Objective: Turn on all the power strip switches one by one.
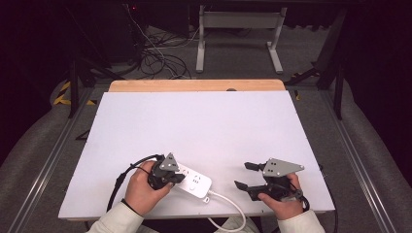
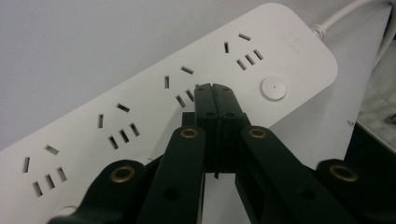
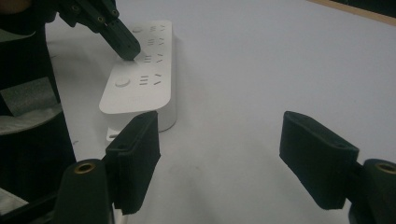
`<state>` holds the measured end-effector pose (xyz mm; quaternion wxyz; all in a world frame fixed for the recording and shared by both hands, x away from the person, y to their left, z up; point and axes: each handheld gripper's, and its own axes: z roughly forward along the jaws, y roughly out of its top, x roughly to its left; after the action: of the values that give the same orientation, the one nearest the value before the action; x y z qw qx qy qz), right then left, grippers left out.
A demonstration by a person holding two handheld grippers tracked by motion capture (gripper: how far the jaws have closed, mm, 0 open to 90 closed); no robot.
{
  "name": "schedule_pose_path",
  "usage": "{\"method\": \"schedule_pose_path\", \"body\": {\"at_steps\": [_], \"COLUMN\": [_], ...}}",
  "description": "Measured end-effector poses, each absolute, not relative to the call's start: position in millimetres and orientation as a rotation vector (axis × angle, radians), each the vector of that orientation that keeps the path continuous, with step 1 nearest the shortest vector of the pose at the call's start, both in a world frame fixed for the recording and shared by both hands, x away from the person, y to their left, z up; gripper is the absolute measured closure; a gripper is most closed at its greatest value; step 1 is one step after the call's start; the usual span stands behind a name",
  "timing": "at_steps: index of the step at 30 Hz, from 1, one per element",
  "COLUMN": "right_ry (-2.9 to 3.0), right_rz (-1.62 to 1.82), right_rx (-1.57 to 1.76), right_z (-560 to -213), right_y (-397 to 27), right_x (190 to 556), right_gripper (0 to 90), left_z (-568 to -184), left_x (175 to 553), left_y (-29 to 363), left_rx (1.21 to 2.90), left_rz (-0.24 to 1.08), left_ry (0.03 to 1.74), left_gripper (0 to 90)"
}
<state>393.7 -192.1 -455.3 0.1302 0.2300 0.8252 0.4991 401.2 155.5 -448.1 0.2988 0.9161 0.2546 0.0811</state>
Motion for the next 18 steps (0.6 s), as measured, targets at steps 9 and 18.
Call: {"method": "schedule_pose_path", "body": {"at_steps": [9,18], "right_ry": [2.394,2.389], "right_rz": [1.449,1.451], "right_rx": [0.669,0.666], "right_z": [-454.4,-453.5], "right_y": [-192.0,-192.4], "right_x": [393.2,392.5], "right_gripper": [29.1,29.1], "left_z": [-449.5,-452.8], "left_x": [398.0,398.0], "left_y": [153.3,155.6], "left_rx": [2.441,2.423], "left_rz": [0.241,0.237], "left_ry": [0.698,0.686], "left_gripper": [90.0,90.0]}}
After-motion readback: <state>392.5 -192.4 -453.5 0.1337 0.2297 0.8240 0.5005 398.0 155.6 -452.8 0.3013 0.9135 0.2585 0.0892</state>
